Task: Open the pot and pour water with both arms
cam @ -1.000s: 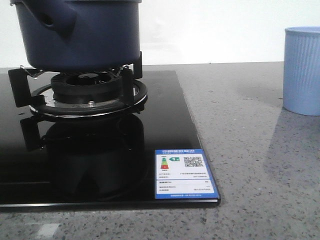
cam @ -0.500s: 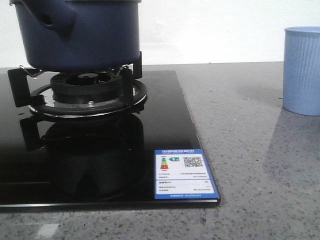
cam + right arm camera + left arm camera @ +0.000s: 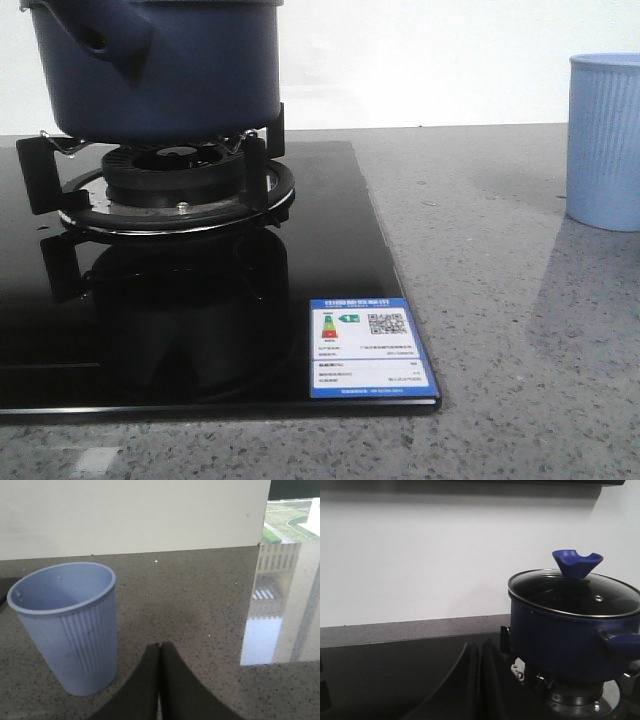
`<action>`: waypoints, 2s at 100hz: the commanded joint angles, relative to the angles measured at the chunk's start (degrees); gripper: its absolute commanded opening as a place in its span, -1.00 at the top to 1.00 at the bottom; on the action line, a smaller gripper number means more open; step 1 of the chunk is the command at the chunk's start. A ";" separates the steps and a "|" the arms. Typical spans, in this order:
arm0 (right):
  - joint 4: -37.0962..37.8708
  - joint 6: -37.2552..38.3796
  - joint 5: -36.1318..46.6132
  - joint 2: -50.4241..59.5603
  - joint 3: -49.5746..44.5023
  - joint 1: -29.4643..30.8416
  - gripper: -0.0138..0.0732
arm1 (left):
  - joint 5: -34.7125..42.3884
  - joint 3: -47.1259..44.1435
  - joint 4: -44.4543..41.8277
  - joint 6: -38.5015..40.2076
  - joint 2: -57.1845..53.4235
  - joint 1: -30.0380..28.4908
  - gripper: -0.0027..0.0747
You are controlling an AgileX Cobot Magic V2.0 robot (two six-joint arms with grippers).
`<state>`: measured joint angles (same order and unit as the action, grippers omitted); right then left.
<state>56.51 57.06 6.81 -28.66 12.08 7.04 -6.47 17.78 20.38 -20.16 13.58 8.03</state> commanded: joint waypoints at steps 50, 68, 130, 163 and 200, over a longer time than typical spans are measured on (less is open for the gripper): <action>-0.51 0.00 2.71 -0.01 1.52 0.29 0.85 | 7.24 -19.90 -15.31 19.44 -15.46 -9.39 0.98; -0.51 0.00 2.71 -0.12 1.29 0.29 0.85 | 4.94 -19.88 -15.03 19.44 -15.37 -9.39 0.98; -0.51 0.00 2.71 -0.22 1.19 0.29 0.85 | 4.35 -19.77 -14.29 19.44 -15.37 -9.39 0.98; -0.51 0.00 2.71 -0.21 1.19 0.29 0.85 | 4.35 -19.77 -14.29 19.44 -15.37 -9.39 0.98; -0.51 0.00 5.11 -0.21 1.19 0.29 0.85 | 4.35 -19.77 -14.29 19.44 -15.37 -9.39 0.98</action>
<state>56.51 57.12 7.61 -28.62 11.93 7.04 -6.08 -0.10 5.58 -1.28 -0.24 -1.29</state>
